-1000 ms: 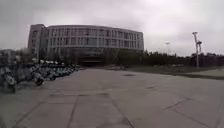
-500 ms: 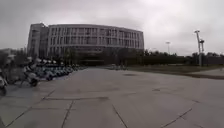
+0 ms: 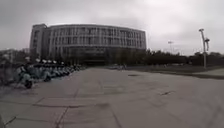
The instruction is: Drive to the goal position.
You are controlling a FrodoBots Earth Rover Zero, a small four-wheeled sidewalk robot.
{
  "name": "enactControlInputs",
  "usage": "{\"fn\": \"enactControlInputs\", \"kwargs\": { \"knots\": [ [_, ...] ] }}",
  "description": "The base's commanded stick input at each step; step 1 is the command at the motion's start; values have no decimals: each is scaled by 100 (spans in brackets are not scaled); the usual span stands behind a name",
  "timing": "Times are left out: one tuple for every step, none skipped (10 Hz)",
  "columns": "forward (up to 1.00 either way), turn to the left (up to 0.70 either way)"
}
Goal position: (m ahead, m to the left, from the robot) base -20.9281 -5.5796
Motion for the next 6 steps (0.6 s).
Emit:
{"fn": "enactControlInputs", "kwargs": {
  "knots": [
    [70,0],
    [70,7],
    [70,5],
    [70,0],
    [70,0],
    [70,0]
  ]
}}
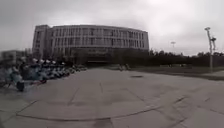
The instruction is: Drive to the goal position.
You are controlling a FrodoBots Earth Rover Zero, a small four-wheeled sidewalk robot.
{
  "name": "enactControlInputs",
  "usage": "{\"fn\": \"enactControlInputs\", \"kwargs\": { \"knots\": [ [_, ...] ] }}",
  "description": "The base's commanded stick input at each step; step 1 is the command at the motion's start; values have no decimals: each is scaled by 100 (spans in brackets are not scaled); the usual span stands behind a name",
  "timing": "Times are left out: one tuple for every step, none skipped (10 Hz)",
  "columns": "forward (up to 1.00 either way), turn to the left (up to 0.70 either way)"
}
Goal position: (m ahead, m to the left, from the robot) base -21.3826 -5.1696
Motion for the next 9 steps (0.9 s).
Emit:
{"fn": "enactControlInputs", "kwargs": {
  "knots": [
    [70,18],
    [70,7],
    [70,0],
    [70,0],
    [70,0],
    [70,0],
    [70,0],
    [70,0],
    [70,0]
  ]
}}
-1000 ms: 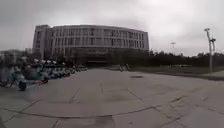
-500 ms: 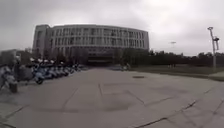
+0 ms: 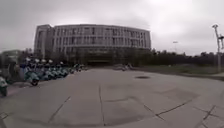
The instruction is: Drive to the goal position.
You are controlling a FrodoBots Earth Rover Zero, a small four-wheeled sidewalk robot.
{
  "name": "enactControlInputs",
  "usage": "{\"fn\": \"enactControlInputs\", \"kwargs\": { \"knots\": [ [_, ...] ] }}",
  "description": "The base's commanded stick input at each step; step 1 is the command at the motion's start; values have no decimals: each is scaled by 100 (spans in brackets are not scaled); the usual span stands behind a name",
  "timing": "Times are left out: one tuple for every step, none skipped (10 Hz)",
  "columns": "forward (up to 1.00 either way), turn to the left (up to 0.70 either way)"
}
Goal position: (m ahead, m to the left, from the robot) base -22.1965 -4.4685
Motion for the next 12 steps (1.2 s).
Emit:
{"fn": "enactControlInputs", "kwargs": {
  "knots": [
    [70,0],
    [21,0],
    [3,0],
    [0,-66],
    [0,-69],
    [0,-70],
    [0,-70],
    [0,-70],
    [0,-70],
    [0,-70],
    [0,-70],
    [0,-13]
  ]
}}
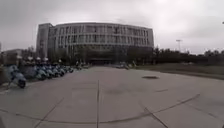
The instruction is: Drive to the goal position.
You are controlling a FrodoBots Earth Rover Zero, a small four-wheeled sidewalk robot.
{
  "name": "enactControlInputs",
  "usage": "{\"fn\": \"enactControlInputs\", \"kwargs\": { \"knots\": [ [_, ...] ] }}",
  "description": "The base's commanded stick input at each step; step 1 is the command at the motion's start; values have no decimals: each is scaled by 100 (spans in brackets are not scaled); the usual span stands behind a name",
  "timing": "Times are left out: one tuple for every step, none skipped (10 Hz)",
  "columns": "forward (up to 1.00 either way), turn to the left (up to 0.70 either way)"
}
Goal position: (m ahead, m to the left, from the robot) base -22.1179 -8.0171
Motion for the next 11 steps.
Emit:
{"fn": "enactControlInputs", "kwargs": {
  "knots": [
    [0,-1],
    [0,0],
    [0,0],
    [0,0],
    [0,0],
    [0,0],
    [0,0],
    [0,0],
    [0,0],
    [0,-7],
    [0,-68]
  ]
}}
